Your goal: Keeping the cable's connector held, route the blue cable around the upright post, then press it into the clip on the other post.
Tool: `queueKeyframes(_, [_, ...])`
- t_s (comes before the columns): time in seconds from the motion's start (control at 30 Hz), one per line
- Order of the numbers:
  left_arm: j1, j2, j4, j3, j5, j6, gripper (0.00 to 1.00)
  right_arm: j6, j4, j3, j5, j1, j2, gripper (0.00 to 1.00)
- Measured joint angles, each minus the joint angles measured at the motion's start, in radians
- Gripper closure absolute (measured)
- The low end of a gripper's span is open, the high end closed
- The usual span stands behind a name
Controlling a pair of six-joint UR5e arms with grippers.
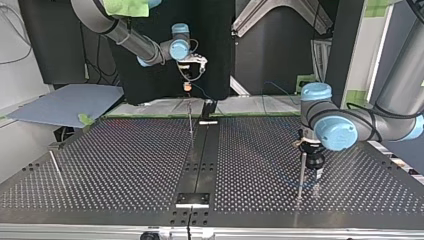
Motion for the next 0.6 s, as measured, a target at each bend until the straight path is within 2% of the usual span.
queueKeyframes(0.27, [0.000,0.000,0.000,0.000,0.000,0.000,0.00,0.033,-0.069,0.068,0.009,-0.033,0.000,1.00])
queueKeyframes(0.6, [0.003,0.000,0.000,0.000,-0.001,-0.001,0.00,0.039,-0.156,0.153,0.009,-0.055,0.014,1.00])
